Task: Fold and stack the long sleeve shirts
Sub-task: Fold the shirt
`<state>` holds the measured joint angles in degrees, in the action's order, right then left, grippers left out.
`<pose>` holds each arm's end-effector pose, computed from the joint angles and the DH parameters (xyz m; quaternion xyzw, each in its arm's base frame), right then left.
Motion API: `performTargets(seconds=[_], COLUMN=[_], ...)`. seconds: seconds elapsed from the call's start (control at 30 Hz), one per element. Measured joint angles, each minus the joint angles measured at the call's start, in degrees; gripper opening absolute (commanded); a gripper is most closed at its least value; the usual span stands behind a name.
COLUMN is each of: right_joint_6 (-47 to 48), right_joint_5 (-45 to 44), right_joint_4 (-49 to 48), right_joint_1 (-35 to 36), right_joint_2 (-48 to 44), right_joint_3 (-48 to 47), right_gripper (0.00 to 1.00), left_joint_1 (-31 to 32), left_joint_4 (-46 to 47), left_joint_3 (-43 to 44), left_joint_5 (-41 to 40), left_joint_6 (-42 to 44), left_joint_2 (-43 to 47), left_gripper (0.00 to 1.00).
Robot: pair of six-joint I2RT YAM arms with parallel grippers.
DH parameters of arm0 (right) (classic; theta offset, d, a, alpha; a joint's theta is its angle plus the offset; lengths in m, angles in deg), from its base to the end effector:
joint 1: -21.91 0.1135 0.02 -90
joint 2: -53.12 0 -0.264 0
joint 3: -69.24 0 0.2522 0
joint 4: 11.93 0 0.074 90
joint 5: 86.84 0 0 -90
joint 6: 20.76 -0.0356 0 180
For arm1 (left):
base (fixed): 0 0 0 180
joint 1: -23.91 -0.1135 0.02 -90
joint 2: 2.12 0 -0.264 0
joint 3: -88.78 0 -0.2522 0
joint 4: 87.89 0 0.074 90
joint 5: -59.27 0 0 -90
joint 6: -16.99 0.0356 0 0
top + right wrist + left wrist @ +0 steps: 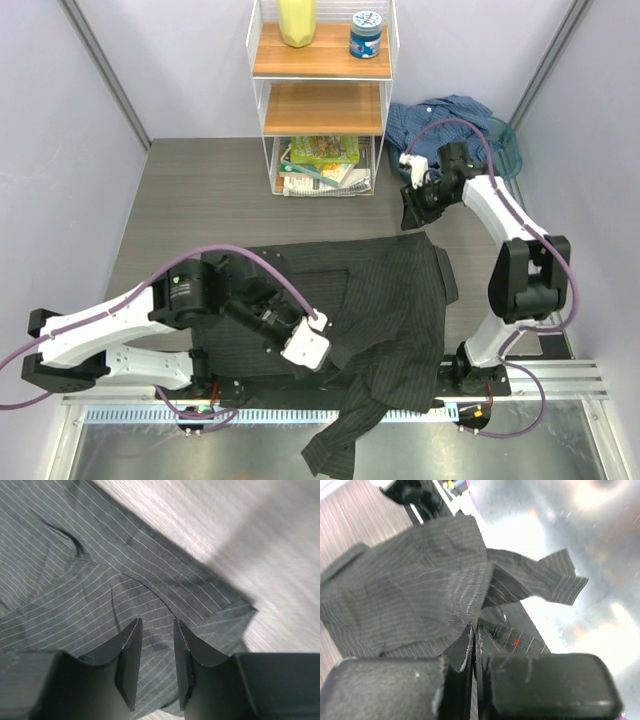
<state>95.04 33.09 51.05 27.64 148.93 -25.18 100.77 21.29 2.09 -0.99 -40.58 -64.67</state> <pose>0.3407 0.0520 0.2755 -0.3111 0.8910 0.2106 0.2549 0.0272 -0.1942 0.4092 0.7773 0.4186 -0.3696 0.2898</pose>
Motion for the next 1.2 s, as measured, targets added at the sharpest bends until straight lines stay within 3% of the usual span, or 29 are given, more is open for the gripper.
performTargets(seconds=[0.67,0.9,1.03,1.2], right_joint_6=[-5.0,-3.1,-2.3,-1.9], right_joint_5=[-8.0,-12.9,-12.8,-10.4], right_joint_4=[-4.9,-6.9,-6.4,-3.4], right_joint_1=[-1.2,-1.9,-2.1,-2.1], right_joint_2=[15.1,17.1,17.3,13.4], right_joint_3=[-0.6,1.3,1.3,1.3], right_gripper=[0.34,0.34,0.34,0.35], left_joint_1=[0.4,0.0,-5.7,-21.4], left_joint_4=[-7.0,-5.8,-3.1,3.3], left_joint_3=[7.1,3.1,-1.7,-7.6], left_joint_5=[3.3,-0.9,-4.9,-9.4], left_joint_6=[4.1,3.0,-0.4,-6.8], left_joint_2=[0.8,1.8,1.9,0.4], left_gripper=[0.00,0.00,0.00,0.00])
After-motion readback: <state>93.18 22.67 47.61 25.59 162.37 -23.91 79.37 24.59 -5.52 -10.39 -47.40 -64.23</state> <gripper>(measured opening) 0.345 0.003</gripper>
